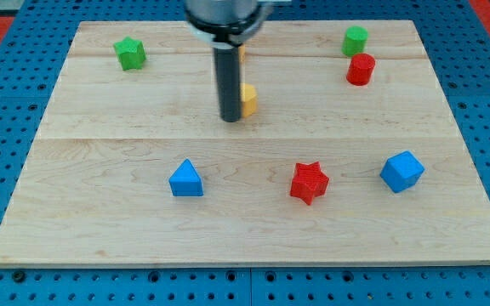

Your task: Place the yellow hexagon below the red circle

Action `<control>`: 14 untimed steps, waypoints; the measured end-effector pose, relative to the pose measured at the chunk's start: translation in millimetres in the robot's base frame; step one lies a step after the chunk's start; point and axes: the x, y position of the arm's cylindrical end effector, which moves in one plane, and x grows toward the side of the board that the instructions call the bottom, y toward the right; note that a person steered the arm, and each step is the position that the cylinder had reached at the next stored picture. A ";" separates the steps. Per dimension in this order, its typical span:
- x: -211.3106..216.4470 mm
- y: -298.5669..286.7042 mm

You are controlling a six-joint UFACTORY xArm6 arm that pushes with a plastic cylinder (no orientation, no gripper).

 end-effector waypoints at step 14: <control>119.6 255.9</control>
